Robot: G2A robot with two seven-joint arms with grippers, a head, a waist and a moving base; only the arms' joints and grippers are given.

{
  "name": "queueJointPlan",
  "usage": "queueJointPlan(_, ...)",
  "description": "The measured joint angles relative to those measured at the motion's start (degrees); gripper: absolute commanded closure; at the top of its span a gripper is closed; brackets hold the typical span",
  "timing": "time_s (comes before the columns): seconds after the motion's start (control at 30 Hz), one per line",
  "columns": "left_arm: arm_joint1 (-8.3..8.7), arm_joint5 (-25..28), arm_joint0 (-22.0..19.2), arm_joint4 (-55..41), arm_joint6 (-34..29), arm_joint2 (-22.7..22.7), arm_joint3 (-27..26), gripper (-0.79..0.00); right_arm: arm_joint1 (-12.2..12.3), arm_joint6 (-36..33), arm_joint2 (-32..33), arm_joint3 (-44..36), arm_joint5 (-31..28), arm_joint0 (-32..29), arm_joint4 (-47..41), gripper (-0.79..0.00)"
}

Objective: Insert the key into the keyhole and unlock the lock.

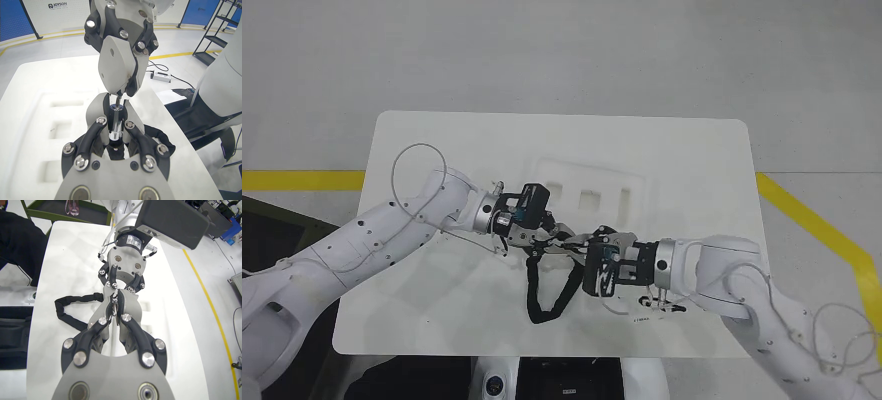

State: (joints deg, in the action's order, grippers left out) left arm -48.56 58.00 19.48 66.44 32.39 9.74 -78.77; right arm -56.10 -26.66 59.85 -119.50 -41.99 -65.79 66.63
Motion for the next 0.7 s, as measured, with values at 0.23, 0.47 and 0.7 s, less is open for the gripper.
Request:
queueJointPlan(0.23,0.14,0.0,0.1,0.1,0.5,0.1,0.0,0.0,0.1,-2.0,0.9,-0.4,2.5,-2.0,-3.5,-0.111)
queueJointPlan(0.47,0.15,0.0,0.3,0.3,0.6,0.3,0.0,0.0,0.2,-1.1,1.8,-1.0,3.6,-3.3,-4.4,-0.628)
queueJointPlan(0.7,0.9,0.0,0.5,0.2,0.1,2.0,2.3,0.0,0.6,2.5,4.7,-3.7,4.6,-6.6,-2.3,-0.785)
